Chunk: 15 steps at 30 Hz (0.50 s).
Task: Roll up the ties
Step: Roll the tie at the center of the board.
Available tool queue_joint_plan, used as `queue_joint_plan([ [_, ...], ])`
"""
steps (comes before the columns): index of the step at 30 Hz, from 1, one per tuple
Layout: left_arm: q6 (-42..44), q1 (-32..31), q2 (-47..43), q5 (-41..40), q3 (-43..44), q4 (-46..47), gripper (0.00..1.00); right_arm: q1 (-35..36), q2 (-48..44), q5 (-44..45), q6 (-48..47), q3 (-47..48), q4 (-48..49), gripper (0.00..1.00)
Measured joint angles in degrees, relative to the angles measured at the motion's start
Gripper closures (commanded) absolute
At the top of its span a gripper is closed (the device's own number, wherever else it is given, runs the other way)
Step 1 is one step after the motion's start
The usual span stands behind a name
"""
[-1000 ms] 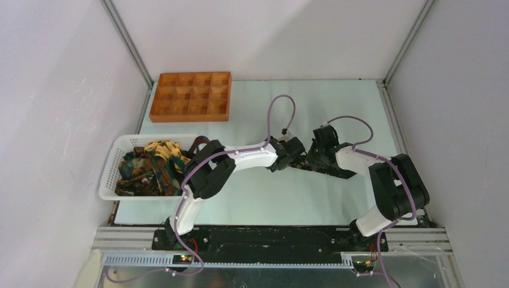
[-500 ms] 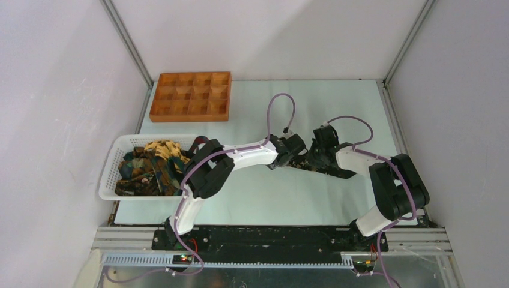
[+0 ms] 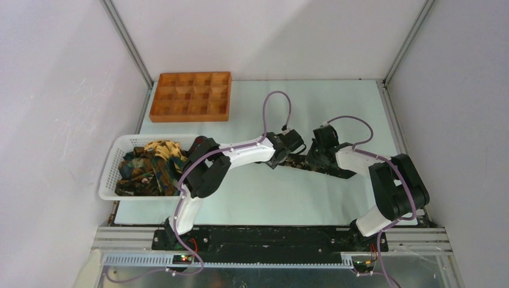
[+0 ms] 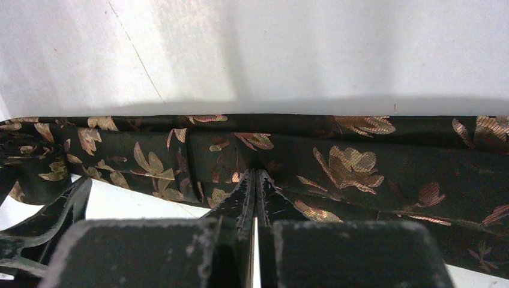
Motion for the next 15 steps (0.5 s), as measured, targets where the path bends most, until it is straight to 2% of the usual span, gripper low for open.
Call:
queue_joint_plan([
  [6, -1.25, 1.2, -1.31, 2.16, -0.44, 1.01, 0.42, 0.0, -0.13, 0.0, -0.04, 0.0, 0.0, 0.99],
  [15, -2.93, 1.95, -3.48, 4.31, -0.76, 2.84, 0.41, 0.0, -2.08, -0.33, -1.01, -1.01, -0.87, 0.86],
])
